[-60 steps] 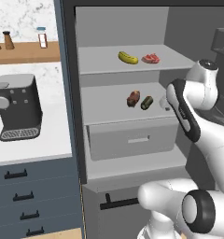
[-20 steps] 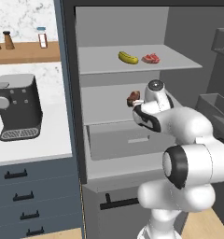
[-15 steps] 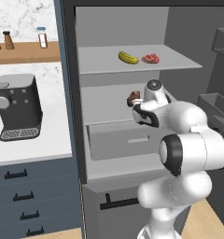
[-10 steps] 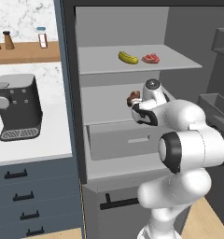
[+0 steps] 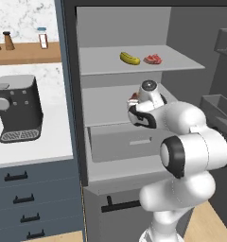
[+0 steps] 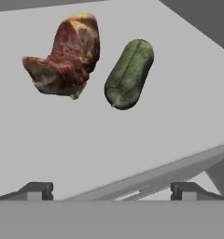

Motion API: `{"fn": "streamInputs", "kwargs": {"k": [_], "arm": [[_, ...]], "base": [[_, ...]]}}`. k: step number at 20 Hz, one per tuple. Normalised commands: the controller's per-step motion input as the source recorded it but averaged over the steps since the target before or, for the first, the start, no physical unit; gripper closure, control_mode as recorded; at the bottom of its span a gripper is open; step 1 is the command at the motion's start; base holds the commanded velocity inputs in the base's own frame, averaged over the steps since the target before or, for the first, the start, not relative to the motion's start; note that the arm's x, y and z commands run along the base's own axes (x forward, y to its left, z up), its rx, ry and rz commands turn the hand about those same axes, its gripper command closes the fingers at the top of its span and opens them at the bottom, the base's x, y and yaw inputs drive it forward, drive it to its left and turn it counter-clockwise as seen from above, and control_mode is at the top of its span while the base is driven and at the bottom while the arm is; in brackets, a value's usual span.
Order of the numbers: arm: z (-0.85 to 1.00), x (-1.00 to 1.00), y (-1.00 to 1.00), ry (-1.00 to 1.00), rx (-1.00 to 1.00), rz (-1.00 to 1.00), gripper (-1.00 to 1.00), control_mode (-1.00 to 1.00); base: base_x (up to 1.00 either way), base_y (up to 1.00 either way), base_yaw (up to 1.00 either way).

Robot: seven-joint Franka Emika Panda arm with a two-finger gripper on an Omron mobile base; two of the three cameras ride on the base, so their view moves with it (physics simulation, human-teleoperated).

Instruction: Place one cucumber and one steak in each tupperware on the nearby counter, to pack two identical lunches.

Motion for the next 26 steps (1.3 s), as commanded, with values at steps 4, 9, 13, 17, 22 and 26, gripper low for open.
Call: {"fn": "streamInputs", "kwargs": {"k": [4, 9, 13, 17, 22, 26], "arm": [[0.05, 0.33, 0.21, -0.04, 0.00, 0.04, -1.00, -1.00], [0.00, 0.56, 0.10, 0.00, 0.00, 0.00, -1.00, -1.00], [0.00, 0.69, 0.00, 0.00, 0.00, 0.00, -1.00, -1.00], [-0.02, 0.65, 0.00, 0.00, 0.00, 0.00, -1.00, -1.00], [-0.20, 0.57, 0.00, 0.01, 0.00, 0.00, -1.00, -1.00], [-0.32, 0.53, 0.00, 0.04, 0.00, 0.00, -1.00, -1.00]], "base": [[0.00, 0.00, 0.00], [0.00, 0.00, 0.00], [0.00, 0.00, 0.00], [0.00, 0.00, 0.00], [0.00, 0.00, 0.00], [0.00, 0.00, 0.00]]}}
